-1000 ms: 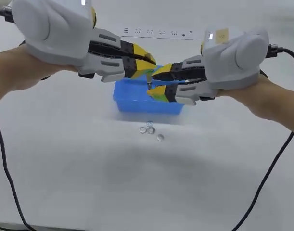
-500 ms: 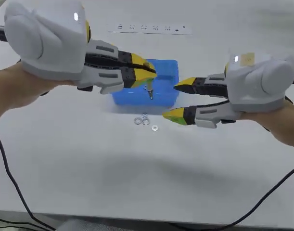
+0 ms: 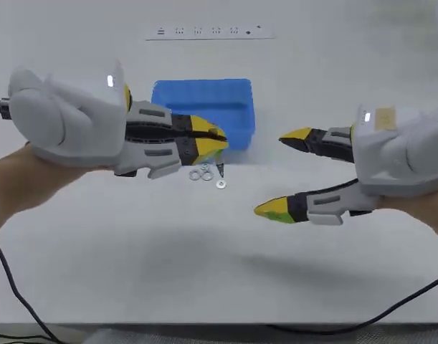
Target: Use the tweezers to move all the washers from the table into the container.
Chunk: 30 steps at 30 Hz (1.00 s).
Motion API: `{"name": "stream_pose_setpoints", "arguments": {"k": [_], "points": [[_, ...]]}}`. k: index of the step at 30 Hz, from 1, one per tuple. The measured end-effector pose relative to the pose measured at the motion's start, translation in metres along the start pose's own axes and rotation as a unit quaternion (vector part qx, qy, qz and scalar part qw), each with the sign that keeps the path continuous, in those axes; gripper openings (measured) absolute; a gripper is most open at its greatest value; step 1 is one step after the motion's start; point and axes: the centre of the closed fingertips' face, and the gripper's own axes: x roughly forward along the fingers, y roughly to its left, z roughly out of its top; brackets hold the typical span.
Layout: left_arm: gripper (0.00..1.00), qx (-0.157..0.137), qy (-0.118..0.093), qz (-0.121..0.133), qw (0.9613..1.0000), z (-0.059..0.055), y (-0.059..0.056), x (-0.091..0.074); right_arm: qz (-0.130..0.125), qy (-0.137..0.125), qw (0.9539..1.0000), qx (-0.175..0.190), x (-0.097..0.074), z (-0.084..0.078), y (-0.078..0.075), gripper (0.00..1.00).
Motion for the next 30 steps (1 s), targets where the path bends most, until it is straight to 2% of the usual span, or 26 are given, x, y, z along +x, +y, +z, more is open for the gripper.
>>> {"name": "stream_pose_setpoints", "arguments": {"k": [2,3,5,8,11,15,22,30], "points": [[0.06,-0.003,0.001,-0.002,1.0,-0.002,-0.002,0.002,0.009,0.005,0.9999,-0.012,0.0,-0.006,0.006,0.8],[0.06,-0.004,0.003,-0.002,1.0,-0.003,-0.003,0.002,0.003,0.009,0.9993,-0.037,0.0,-0.008,0.005,0.82],[0.06,-0.003,0.008,-0.005,1.0,-0.007,-0.006,0.005,0.019,0.01,0.9994,-0.027,0.002,-0.012,0.013,0.87],[0.06,-0.002,0.014,-0.006,0.9999,-0.011,-0.006,0.008,0.028,0.009,0.9995,-0.012,0.005,-0.014,0.018,0.98],[0.06,-0.005,0.017,-0.006,0.9998,-0.014,-0.005,0.01,0.03,0.012,0.9994,-0.014,0.006,-0.017,0.02,0.98],[0.06,-0.007,0.018,-0.01,0.9998,-0.015,-0.005,0.013,0.034,0.003,0.9994,0.002,0.006,-0.015,0.021,0.98],[0.06,-0.002,0.027,-0.007,0.9996,-0.02,0.0,0.015,0.037,0.0,0.9992,0.016,0.008,-0.016,0.021,1.0],[0.06,-0.01,0.023,-0.003,0.9997,-0.02,0.005,0.014,0.047,-0.001,0.9984,0.03,0.011,-0.014,0.025,0.99]]}}
